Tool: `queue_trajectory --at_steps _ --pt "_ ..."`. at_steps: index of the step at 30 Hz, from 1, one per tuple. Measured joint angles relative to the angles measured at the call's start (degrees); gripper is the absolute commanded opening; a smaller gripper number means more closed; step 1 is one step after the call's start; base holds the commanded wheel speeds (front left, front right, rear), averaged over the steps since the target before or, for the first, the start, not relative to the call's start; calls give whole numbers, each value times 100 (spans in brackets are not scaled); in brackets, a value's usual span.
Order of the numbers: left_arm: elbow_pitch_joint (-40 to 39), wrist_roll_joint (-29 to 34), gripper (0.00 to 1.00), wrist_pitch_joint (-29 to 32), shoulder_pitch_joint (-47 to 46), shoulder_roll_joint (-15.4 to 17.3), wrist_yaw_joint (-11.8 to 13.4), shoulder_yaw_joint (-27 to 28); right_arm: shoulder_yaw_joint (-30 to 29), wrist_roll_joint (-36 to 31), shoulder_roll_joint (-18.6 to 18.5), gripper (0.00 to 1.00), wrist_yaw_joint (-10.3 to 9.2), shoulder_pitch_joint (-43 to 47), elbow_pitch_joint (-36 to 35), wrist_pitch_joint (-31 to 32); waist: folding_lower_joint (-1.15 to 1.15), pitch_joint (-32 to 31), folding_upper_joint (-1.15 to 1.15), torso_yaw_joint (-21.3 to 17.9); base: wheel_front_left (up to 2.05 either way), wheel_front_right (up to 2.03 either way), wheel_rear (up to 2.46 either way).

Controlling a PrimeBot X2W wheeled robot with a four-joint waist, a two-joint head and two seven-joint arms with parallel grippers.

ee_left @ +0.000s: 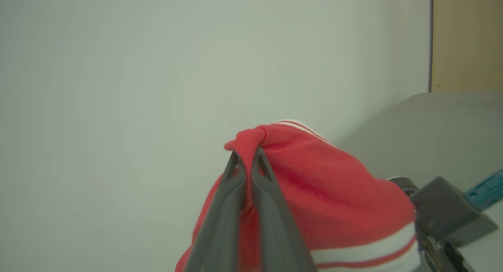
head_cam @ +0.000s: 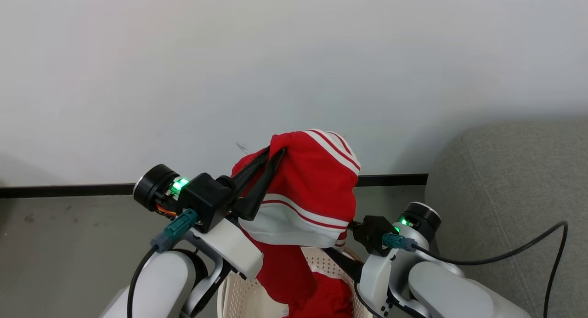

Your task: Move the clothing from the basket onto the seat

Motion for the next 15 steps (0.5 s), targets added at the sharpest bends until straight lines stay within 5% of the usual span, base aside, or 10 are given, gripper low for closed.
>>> queue_trajectory --at_steps 1,2,15 --pt "-3 -4 0 2 4 0 0 2 15 0 11 27 0 -1 45 -1 0 -1 0 6 0 0 0" --pt "-3 -5 0 7 14 1 1 8 32 0 15 0 0 -1 64 -2 0 -1 0 10 0 0 0" --pt "213 -253 0 22 620 38 254 365 -286 430 5 0 0 81 222 -20 0 -13 0 -113 0 0 0"
